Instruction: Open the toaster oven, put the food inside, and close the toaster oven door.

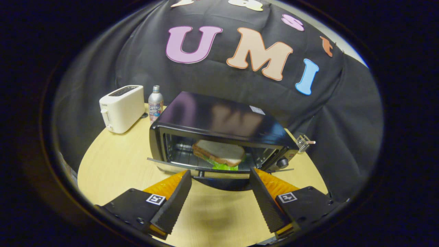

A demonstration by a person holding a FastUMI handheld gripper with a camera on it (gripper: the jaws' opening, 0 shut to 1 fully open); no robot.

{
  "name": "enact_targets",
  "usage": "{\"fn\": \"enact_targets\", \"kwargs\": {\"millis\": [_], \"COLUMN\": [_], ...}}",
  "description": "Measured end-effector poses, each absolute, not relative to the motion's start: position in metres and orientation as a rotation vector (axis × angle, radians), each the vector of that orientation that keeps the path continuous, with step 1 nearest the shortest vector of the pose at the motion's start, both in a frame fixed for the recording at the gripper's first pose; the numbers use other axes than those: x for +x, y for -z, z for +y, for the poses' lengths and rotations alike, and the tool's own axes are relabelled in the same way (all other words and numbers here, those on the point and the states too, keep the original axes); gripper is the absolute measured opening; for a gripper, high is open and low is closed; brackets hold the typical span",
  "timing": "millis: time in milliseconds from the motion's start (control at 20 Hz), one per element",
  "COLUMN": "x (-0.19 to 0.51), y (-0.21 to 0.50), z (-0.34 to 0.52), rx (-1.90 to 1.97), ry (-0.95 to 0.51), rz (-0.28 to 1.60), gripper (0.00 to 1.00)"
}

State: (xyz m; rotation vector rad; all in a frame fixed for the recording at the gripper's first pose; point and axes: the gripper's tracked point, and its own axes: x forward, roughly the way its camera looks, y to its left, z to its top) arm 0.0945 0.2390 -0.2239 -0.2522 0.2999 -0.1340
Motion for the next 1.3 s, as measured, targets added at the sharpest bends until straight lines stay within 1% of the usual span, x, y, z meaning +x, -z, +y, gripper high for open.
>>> {"fn": "enact_targets", "kwargs": {"millis": [300,650,900,1000,1300], "x": [0.118,0.139,0.144,0.146,0.139], "y": [0.212,0.197,0.189,0.176,0.101], "z": [0.241,0.246,0.250,0.248,0.200], "rx": [-0.253,-0.156,-0.051,-0.010,-0.007], "ry": [0.129,0.100,0.042,0.014,0.040], "rz": [0.247,0.191,0.206,0.208,0.106], "gripper": [1.00,1.00,1.00,1.00,1.00]}}
